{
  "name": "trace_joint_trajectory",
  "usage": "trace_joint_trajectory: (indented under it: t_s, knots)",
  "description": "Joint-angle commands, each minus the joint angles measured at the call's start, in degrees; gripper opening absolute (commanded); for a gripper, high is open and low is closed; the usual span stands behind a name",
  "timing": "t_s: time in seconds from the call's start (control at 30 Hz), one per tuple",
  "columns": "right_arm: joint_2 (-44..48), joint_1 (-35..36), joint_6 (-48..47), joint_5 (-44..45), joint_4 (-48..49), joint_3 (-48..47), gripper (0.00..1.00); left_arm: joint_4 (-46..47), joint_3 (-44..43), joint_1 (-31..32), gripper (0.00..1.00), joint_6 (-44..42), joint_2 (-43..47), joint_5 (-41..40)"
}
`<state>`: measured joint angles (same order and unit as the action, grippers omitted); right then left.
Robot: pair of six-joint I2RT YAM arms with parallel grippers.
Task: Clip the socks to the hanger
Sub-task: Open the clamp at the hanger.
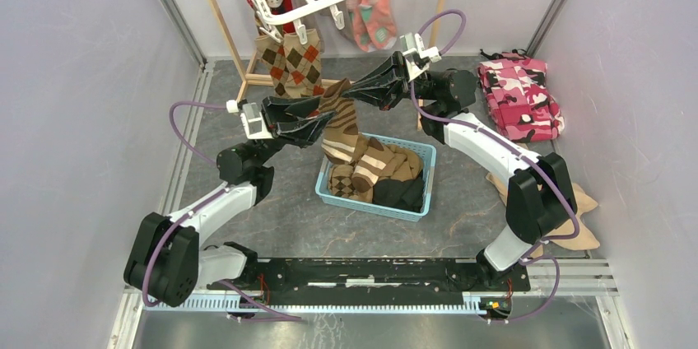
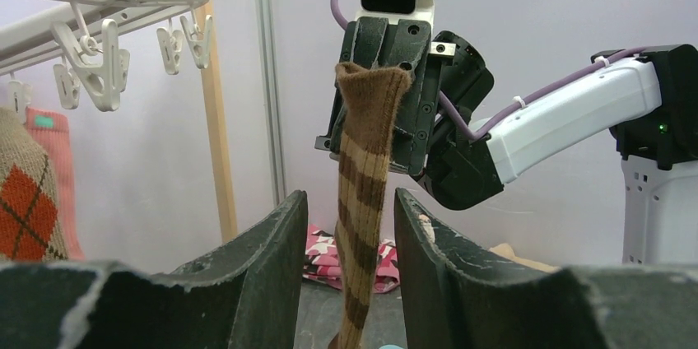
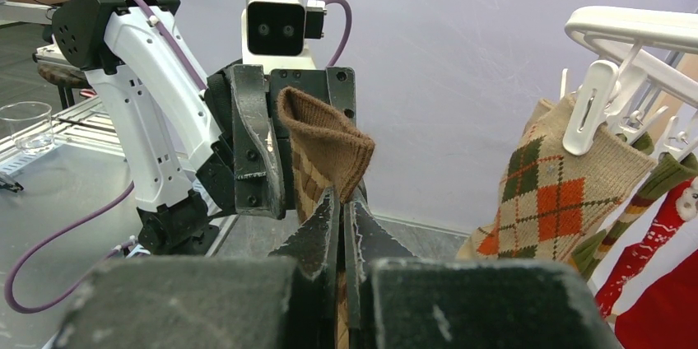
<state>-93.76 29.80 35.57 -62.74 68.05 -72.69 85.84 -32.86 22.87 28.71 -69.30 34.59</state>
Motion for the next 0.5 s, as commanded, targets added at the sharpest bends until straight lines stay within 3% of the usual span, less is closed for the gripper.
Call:
trace_joint_trajectory:
  t_s: [0.0,0.3,0.47]
  knots:
    - [-0.15,0.25,0.12,-0.28,2.17,-2.3,0.01,13.6,-2.68,-0.27,0.49,0.78,0.56,-0.16]
    - [-0.38,0.34,-0.23,-0.28,1.65,-2.41,0.01,13.63,-3.87,-0.24,0.37,1.35,-0.66,-0.16]
    - [-0.46,0.34,-0.33,-0.27,1.48,-2.46,0.01,13.65,-4.32,-0.2,0.07,1.35,-1.31,0.08]
